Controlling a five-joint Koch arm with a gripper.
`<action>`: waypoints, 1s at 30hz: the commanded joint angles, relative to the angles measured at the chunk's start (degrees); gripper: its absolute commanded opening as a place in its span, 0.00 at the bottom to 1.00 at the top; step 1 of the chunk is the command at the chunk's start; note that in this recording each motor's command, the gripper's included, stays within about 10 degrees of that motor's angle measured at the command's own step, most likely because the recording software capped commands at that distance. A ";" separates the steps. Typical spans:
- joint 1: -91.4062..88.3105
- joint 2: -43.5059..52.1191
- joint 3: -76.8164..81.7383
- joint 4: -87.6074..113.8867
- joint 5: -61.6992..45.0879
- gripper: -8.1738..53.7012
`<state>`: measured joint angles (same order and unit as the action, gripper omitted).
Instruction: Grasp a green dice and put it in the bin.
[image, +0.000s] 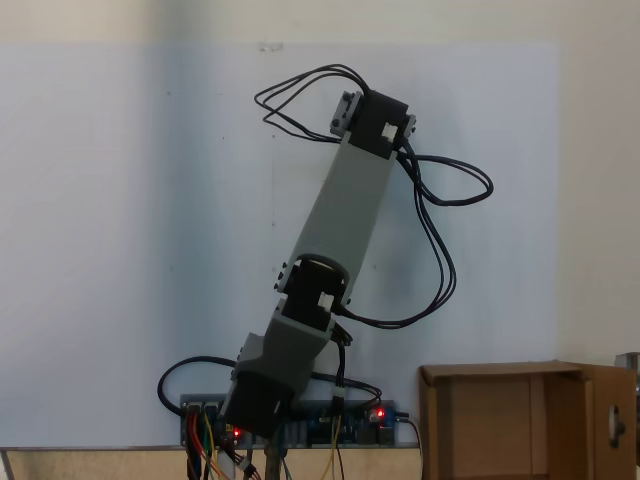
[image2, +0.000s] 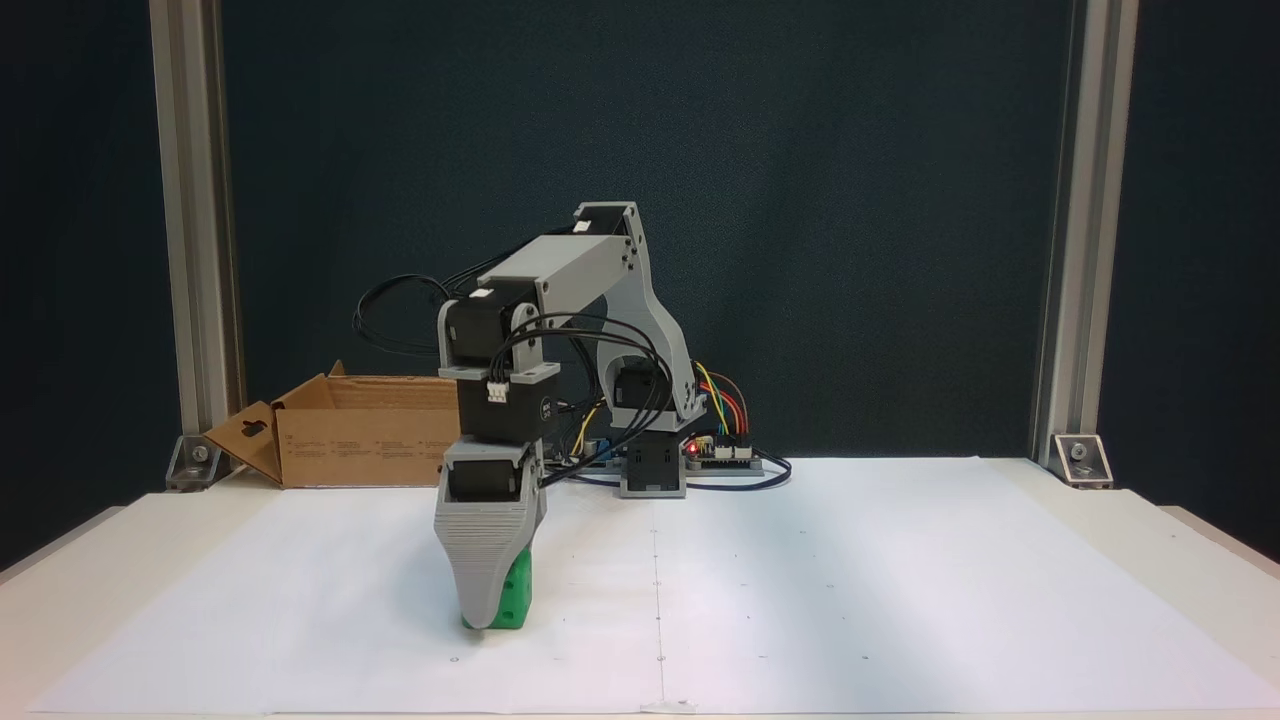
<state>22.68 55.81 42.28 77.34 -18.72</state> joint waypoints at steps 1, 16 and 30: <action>0.18 0.53 -0.44 -2.11 -3.34 0.76; 0.26 0.18 -0.44 -2.11 -3.34 0.64; -0.35 1.05 -0.35 -1.23 -2.20 0.32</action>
<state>22.41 55.20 42.71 75.76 -18.72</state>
